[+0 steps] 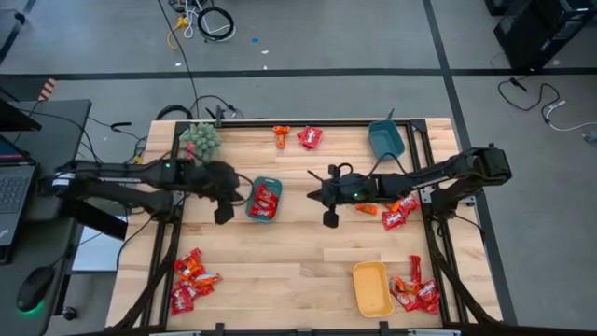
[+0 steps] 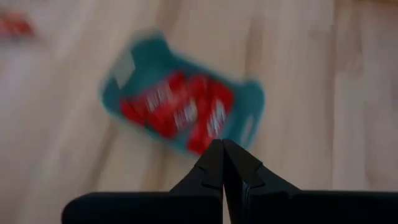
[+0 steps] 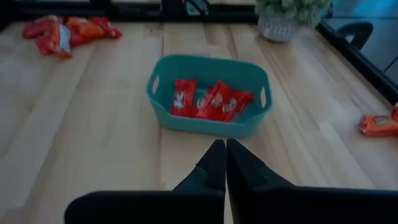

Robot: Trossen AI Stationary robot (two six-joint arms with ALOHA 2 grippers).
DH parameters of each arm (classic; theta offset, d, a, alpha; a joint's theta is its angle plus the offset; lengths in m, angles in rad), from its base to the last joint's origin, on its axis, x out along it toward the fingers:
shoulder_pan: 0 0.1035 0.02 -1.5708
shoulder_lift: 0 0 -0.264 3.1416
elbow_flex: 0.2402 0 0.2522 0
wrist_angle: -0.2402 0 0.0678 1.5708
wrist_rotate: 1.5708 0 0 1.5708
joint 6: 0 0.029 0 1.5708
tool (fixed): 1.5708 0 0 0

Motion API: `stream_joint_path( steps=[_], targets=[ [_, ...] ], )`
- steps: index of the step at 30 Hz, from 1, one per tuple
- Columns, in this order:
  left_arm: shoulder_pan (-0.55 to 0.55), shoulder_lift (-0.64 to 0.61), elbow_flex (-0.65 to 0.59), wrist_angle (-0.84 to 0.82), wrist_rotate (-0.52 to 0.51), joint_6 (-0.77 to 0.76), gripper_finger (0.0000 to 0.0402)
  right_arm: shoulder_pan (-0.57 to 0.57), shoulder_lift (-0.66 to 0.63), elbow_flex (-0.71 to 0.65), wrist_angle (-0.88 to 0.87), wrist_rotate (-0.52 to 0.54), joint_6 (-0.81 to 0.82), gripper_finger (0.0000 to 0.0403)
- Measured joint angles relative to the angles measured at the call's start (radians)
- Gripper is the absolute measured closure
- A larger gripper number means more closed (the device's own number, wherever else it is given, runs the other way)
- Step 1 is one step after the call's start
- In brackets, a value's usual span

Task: Sort candy
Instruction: Adjust the bottom left candy

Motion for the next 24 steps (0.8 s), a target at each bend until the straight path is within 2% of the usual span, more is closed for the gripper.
stream_joint_path(
  steps=[10, 16, 24],
  targets=[
    [-0.197, 0.177, 0.043, -0.212, 0.020, -0.279, 0.0401, 0.001, 0.011, -0.005, 0.037, 0.001, -0.021, 0.0402],
    [-0.373, 0.183, 0.039, -0.254, -0.014, -0.660, 0.0401, 0.002, 0.010, -0.004, 0.046, -0.019, -0.022, 0.0402],
    [-0.622, 0.184, 0.039, -0.281, -0.033, -1.179, 0.0401, 0.003, 0.010, -0.004, 0.085, -0.098, -0.063, 0.0398]
  ],
)
